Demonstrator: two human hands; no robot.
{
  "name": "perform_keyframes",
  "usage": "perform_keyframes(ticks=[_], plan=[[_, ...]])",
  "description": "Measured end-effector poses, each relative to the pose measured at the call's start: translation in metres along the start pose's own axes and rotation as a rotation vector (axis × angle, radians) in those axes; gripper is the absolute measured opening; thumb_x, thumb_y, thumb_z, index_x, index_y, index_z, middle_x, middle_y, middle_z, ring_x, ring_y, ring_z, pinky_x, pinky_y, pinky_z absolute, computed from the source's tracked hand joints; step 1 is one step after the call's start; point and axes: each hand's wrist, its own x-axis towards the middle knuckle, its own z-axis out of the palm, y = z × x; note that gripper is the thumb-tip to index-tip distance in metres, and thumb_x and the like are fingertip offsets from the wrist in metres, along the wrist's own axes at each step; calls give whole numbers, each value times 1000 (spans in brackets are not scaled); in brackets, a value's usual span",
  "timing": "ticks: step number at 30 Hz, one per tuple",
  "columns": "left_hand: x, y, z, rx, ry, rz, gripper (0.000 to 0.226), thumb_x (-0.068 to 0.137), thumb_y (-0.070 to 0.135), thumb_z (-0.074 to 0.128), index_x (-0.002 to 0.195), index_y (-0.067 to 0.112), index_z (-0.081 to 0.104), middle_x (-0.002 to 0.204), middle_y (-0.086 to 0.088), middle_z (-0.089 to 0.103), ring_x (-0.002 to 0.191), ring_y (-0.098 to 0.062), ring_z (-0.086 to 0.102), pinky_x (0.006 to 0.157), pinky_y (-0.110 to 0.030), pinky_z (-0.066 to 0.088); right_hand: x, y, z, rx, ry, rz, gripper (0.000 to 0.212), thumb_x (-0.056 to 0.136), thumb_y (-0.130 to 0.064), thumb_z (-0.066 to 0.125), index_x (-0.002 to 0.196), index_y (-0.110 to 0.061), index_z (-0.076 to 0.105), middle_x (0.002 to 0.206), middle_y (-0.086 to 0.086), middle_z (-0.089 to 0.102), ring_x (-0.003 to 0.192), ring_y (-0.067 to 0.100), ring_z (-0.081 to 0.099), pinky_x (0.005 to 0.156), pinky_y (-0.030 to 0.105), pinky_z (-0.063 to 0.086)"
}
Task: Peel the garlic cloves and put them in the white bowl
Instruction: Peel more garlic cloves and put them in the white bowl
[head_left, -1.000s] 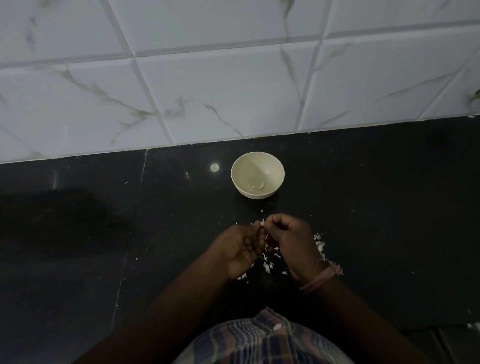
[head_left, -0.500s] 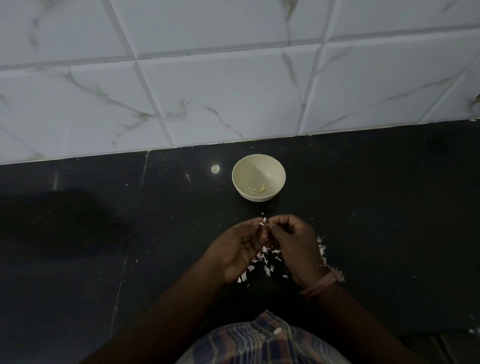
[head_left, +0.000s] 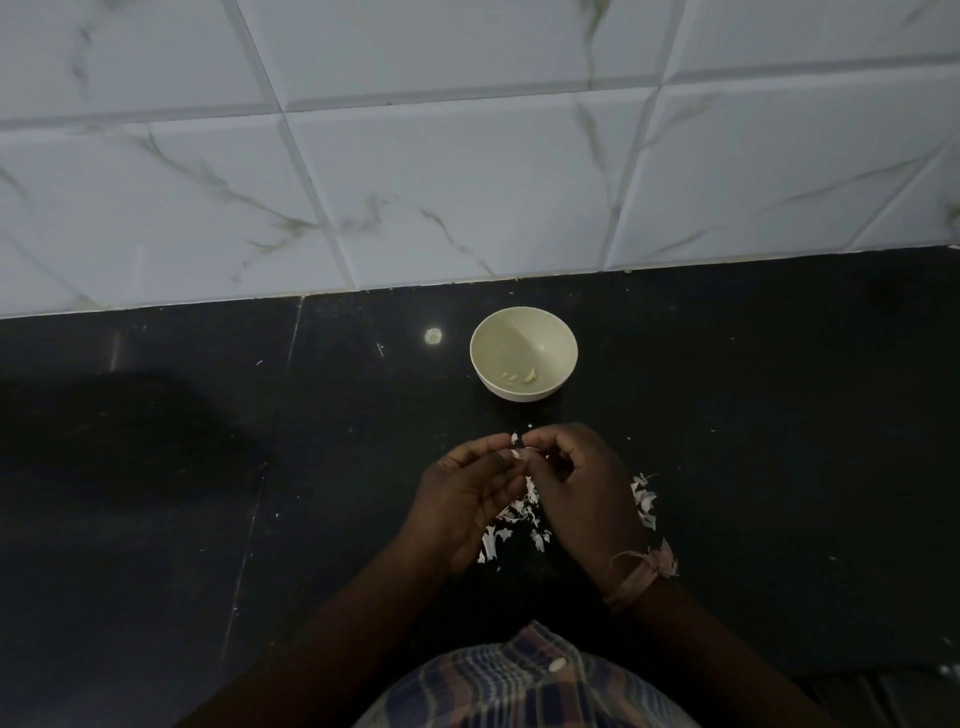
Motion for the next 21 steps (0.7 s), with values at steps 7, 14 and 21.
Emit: perform_keyframes(ticks=[7,14,21], plan=[[-10,-1,-4,155,-5,83,16,95,-1,62,110,0,69,102,-21,75,87,-26,74,76,-32,62,-4,2,3,-27,-23,0,10,87,-11,77,93,-20,75,92,-11,67,87,-1,63,77,7,46],[-16,-10,-6,91,84,36,15,94,4,67,109,0,68,99,-21,76,83,-23,76,70,-28,62,-10,-10,0,402,-86,393,7,90,-6,72,88,-13,75,73,3,73,62,15,67,61,26,56],[-13,-20,-14,228,143,39,17,96,-6,58,104,0,71,100,-20,76,86,-25,74,78,-35,63,-14,-14,0,818,-95,649,12,93,3,63,86,0,72,64,12,62,54,18,56,53,25,50]])
